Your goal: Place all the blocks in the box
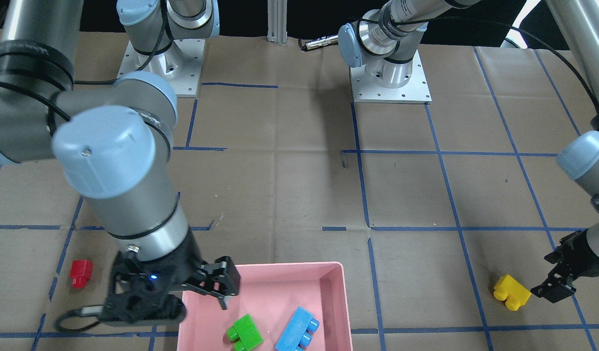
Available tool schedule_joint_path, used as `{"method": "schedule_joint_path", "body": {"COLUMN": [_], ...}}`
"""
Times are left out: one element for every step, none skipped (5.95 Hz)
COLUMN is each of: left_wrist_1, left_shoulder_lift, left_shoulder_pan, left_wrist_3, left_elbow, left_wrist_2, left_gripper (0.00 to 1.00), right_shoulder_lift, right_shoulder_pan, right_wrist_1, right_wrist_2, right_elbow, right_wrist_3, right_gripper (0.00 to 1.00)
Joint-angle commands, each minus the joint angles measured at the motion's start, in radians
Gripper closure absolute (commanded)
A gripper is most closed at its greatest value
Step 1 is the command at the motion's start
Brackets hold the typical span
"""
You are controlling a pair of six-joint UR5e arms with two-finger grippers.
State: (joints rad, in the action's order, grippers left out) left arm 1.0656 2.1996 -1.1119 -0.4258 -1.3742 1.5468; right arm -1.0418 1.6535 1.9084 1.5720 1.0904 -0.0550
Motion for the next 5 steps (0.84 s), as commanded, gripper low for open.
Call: {"method": "schedule_joint_path", "body": {"left_wrist_1": [-0.093, -0.113, -0.131, -0.133, -0.133], "left_shoulder_lift": [0.067, 0.092, 0.097, 0.106, 0.104], "left_shoulder_pan": [-0.011, -0.020, -0.028, -0.031, -0.031], "left_wrist_3": [-0.016, -0.016, -0.018, -0.018, -0.015], "left_elbow": [-0.008, 0.004, 0.001, -0.009, -0.016], "left_wrist_2": [-0.005, -0.005, -0.005, -0.005, -0.007], "left_gripper": [0.01, 0.01, 0.01, 0.01, 0.01], "right_shoulder_lift": [-0.102, -0.115, -0.116, -0.113, -0.100], "right_shoulder_pan": [-0.156, -0.244, -0.305, -0.334, -0.371], "right_wrist_1": [-0.101, -0.066, 0.071, 0.180, 0.240], "right_wrist_2": [0.097, 0.111, 0.106, 0.096, 0.023], "right_elbow": [0.079, 0.173, 0.289, 0.404, 0.505], "right_wrist_3": [0.211, 0.272, 0.330, 0.351, 0.378], "right_gripper": [0.01, 0.01, 0.01, 0.02, 0.04]}}
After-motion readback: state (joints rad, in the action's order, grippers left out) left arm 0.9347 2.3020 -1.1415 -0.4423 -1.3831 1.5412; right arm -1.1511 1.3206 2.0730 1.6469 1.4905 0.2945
